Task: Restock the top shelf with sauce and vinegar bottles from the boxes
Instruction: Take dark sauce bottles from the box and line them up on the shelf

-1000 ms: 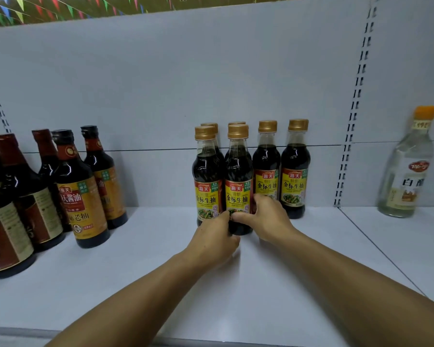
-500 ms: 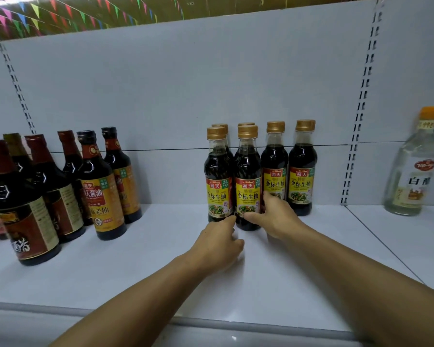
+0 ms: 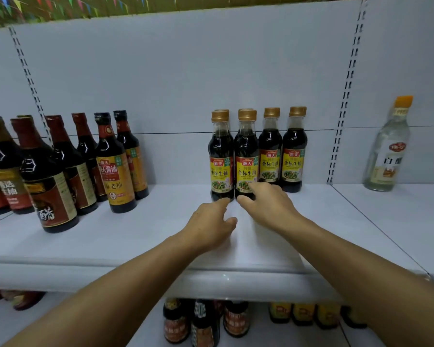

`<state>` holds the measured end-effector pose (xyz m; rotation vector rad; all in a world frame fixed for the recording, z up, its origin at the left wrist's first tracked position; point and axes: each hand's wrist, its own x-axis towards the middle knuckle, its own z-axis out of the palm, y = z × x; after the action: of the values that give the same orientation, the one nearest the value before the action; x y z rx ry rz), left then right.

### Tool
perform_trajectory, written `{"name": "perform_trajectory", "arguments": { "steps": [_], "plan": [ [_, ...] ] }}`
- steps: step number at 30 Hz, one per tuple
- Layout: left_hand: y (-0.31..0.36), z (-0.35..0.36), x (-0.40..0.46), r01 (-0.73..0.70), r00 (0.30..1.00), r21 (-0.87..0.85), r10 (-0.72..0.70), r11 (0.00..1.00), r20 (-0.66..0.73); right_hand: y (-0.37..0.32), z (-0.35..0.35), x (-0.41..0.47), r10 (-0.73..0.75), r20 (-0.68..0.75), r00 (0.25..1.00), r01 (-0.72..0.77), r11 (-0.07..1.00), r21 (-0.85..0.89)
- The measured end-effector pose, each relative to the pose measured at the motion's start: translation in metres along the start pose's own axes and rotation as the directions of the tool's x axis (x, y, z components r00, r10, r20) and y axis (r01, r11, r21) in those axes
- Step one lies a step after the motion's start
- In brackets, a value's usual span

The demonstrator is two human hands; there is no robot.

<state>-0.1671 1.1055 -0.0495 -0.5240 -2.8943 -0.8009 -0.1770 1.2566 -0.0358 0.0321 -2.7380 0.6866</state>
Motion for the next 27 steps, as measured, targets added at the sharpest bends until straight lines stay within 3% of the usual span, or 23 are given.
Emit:
{"name": "perform_trajectory", "arguments": {
  "steps": [15,27],
  "plan": [
    [-0.021,-0.033,-0.123,-0.096,0.995,-0.033,0.095,0.995,-0.017,-0.074,-0.004,-0.14,-0.13,-0.002,0.991,0.13,0.991,-0.02],
    [-0.054,-0.034,-0.195,-0.16,0.983,-0.154,0.171,0.975,0.061,-0.103,0.022,-0.212,-0.212,-0.01,0.977,0.212,0.977,0.029]
  ]
}}
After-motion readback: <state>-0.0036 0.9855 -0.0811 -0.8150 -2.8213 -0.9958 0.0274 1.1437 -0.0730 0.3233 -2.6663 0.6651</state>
